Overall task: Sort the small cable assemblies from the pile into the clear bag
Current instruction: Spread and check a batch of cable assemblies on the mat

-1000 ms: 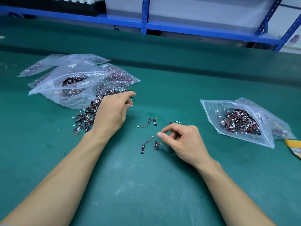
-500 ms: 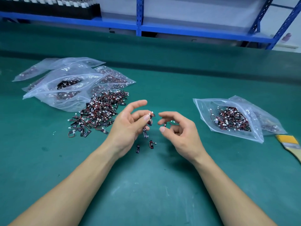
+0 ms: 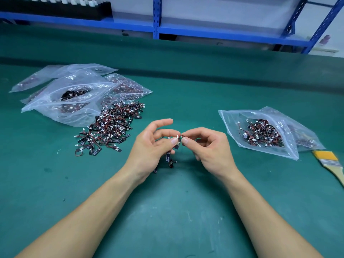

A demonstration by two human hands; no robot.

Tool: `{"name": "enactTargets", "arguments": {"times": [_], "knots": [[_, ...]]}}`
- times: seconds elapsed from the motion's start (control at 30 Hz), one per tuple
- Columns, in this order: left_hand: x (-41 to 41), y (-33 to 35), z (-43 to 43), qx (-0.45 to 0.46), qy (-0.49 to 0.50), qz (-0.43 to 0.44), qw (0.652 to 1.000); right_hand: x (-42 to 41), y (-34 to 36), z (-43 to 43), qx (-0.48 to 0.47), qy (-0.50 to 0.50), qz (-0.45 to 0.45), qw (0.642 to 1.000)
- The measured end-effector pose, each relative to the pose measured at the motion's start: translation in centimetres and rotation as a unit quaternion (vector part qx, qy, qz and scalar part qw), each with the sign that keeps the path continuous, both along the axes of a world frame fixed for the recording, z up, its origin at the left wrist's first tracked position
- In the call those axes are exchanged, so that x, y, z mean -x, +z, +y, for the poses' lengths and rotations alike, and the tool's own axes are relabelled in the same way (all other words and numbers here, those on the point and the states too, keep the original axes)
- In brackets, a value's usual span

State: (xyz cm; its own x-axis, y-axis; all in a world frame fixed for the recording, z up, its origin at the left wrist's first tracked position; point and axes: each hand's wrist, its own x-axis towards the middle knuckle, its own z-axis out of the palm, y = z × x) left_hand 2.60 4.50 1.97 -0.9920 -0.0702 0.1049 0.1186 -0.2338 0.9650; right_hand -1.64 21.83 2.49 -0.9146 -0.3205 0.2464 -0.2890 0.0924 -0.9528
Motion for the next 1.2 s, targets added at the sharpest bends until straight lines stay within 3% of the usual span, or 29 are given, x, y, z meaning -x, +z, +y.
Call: {"name": "enactTargets", "arguments": {"times": [0.33, 0.57, 0.73, 0.9, 1.07, 1.2], "knots": [[-0.2, -0.3, 0.3, 0.073, 0.053, 0.013, 0.996, 0.0, 0.0, 0.0, -0.006, 0.018, -0.044, 0.999], [-0.1, -0.2, -0.2, 0.064, 0.051, 0.017, 0.996, 0.3, 0.4, 0.6, -0.010, 0.019, -0.074, 0.997], [0.0, -0.1, -0.4, 0.050, 0.070, 0.017, 0.996, 0.8, 0.8, 1.9, -0.110, 0.030, -0.099, 0.988], [0.1, 0.0, -0.5, 0.043, 0.081, 0.022, 0.996, 0.5, 0.8, 2.1, -0.259, 0.086, -0.133, 0.953], [0.1, -0.1, -0.4, 0.045, 0.077, 0.025, 0.996, 0.7, 1.1, 2.5, -0.264, 0.073, -0.135, 0.952], [0.0, -0.1, -0.3, 0.044, 0.062, 0.027, 0.997, 0.6, 1.0, 2.4, -0.226, 0.050, -0.073, 0.970]]}}
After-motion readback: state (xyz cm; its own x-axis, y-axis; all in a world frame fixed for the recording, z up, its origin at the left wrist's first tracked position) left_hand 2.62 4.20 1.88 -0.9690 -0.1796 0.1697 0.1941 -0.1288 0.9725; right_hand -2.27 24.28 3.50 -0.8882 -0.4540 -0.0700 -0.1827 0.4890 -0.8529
